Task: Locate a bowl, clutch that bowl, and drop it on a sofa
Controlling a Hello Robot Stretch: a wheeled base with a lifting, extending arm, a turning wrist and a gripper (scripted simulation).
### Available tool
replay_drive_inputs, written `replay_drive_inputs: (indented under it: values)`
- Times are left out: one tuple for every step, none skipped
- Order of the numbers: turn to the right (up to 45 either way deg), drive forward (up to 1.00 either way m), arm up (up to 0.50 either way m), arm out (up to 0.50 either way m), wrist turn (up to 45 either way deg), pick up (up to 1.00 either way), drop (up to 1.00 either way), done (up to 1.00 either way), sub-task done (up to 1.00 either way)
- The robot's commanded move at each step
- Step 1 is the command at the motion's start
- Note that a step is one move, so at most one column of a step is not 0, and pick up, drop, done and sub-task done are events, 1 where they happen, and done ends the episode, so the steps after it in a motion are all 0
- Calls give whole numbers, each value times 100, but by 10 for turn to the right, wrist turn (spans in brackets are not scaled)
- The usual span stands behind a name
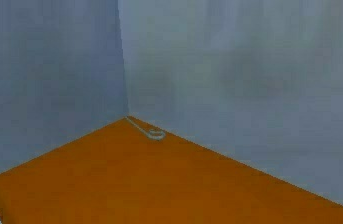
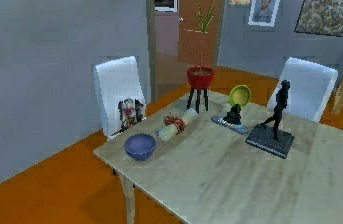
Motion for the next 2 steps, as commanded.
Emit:
replay_drive_inputs:
  values:
    - [0,0,50,0,0,0,0,0,0]
    - [0,0,38,0,0,0,0,0,0]
